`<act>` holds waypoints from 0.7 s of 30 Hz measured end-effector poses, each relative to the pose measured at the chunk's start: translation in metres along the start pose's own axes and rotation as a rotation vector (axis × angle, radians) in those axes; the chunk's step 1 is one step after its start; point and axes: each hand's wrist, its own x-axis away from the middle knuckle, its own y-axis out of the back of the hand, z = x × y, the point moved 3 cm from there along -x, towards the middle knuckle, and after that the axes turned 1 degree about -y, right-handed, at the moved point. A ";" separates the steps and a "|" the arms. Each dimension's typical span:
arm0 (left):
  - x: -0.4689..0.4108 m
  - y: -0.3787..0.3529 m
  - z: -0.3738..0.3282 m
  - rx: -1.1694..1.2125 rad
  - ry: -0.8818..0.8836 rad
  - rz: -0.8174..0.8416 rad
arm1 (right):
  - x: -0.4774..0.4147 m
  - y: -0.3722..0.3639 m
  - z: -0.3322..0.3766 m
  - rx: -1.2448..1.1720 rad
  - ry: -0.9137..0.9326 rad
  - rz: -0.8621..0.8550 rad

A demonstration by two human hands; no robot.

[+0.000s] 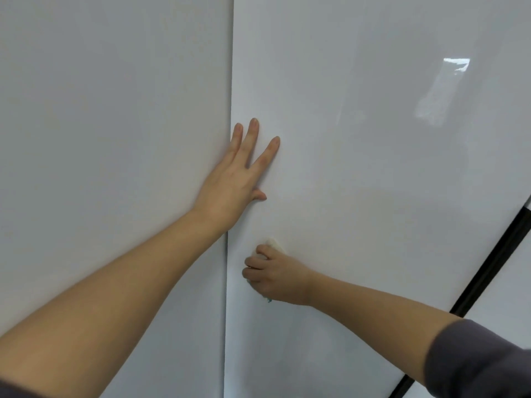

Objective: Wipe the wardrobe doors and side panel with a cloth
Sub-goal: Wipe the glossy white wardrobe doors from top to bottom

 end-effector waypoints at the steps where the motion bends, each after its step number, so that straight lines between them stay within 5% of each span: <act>1: 0.001 0.000 0.001 0.007 0.004 -0.001 | -0.012 -0.003 -0.001 0.001 0.025 0.016; 21: 0.002 0.000 0.000 0.039 0.002 -0.037 | -0.076 -0.006 -0.006 -0.167 0.280 0.402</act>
